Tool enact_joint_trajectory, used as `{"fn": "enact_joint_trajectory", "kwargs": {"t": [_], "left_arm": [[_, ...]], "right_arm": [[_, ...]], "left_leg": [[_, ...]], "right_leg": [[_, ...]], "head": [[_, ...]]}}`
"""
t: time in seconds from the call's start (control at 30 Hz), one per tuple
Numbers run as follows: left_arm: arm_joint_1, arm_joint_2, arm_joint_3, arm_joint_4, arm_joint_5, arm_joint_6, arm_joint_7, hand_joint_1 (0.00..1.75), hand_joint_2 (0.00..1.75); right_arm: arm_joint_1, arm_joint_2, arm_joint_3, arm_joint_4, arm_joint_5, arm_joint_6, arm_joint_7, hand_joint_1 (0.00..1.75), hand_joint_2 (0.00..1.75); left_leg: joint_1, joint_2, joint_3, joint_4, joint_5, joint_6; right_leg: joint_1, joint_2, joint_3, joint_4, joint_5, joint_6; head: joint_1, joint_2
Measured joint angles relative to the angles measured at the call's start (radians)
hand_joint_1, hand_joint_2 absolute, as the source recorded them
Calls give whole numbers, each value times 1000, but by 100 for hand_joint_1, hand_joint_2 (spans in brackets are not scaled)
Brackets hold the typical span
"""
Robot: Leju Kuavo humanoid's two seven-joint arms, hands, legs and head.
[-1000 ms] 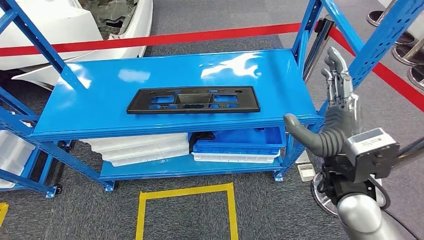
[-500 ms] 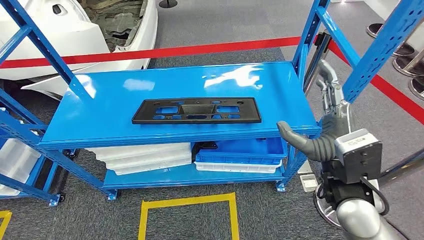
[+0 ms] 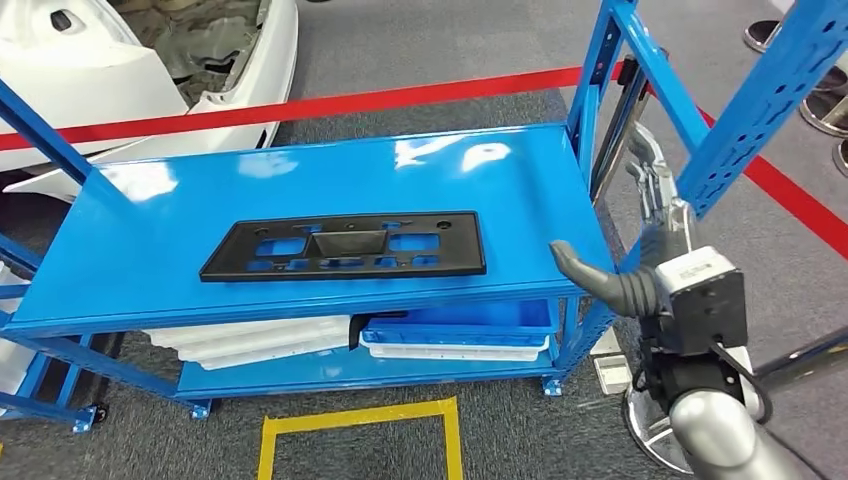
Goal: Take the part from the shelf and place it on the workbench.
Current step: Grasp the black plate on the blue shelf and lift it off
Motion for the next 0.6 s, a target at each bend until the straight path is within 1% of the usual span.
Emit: {"fn": "enact_joint_trajectory", "kwargs": {"t": [0.03,0.07,0.1,0.13,0.17,0.2,0.23,0.27,0.3,0.33,0.37,0.4,0.43,0.47,0.5,0.57,0.6], "left_arm": [[-1,0,-2,0,0,3,2,0,0],[0,0,-3,0,0,4,3,0,0],[1,0,-3,0,0,5,5,0,0],[3,0,-4,0,1,6,6,0,0],[5,0,-4,0,2,7,7,0,0],[7,0,-5,0,5,9,9,0,0],[10,2,-6,1,9,10,11,0,0],[13,4,-6,2,14,10,14,0,0],[13,5,-7,3,19,11,15,0,0],[13,6,-7,4,23,11,17,0,0],[11,4,-7,4,27,10,18,0,0],[8,3,-7,3,29,10,18,0,0],[6,1,-7,3,30,10,18,0,0],[4,1,-8,3,30,10,16,0,0],[3,0,-8,2,30,10,15,0,0],[2,0,-9,2,29,10,12,0,0],[2,0,-9,2,29,10,11,0,0]], "right_arm": [[-1,0,0,0,-1,2,-1,0,175],[-2,0,0,0,-2,4,-1,0,175],[-4,0,0,0,-3,6,-2,0,175],[-6,0,0,0,-4,8,-3,0,175],[-8,0,0,0,-6,10,-3,0,175],[-10,0,0,1,-8,12,-4,0,175],[-13,0,0,2,-9,13,-4,0,175],[-16,0,1,4,-11,15,-4,0,175],[-19,0,1,7,-14,16,-4,0,175],[-20,1,2,9,-15,17,-4,0,175],[-22,1,2,10,-15,17,-5,0,175],[-22,0,1,10,-16,18,-6,0,175],[-22,-1,0,10,-15,17,-7,0,175],[-23,-2,0,10,-15,17,-7,0,175],[-23,-3,-1,10,-16,17,-7,0,175],[-22,-4,-2,10,-16,16,-7,0,175],[-20,-4,-2,10,-16,16,-7,0,175]], "left_leg": [[-8,3,-53,69,-23,9],[-18,4,-100,117,-54,18],[-30,4,-136,140,-80,29],[-41,4,-160,140,-91,42],[-53,4,-170,108,-74,61],[-68,3,-171,56,-31,85],[-83,-5,-170,1,33,113],[-97,-13,-172,-42,87,139],[-106,-21,-171,-72,130,155],[-111,-27,-173,-84,152,161],[-112,-26,-171,-89,150,159],[-108,-23,-163,-106,157,154],[-104,-21,-156,-119,158,150],[-100,-19,-148,-135,161,151],[-96,-18,-141,-148,165,152],[-97,-17,-137,-154,165,157],[-98,-17,-137,-152,163,158]], "right_leg": [[6,-2,16,-10,-4,-3],[13,-3,32,-20,-9,-6],[21,-2,48,-29,-15,-10],[29,-1,63,-35,-19,-13],[38,1,79,-40,-26,-16],[47,3,96,-44,-34,-20],[54,4,112,-48,-42,-24],[59,8,126,-52,-51,-27],[60,12,134,-55,-59,-28],[60,16,138,-58,-67,-28],[60,21,140,-63,-73,-26],[60,21,145,-65,-79,-24],[61,20,146,-62,-87,-22],[62,17,139,-41,-104,-19],[62,13,123,-3,-129,-15],[60,9,60,112,-186,-5],[59,9,32,156,-196,-2]], "head": [[-2,0],[-3,0],[-3,0],[-4,0],[-4,0],[-5,0],[-3,0],[1,0],[3,0],[5,0],[3,0],[-1,0],[0,0],[2,0],[5,0],[12,0],[13,0]]}}
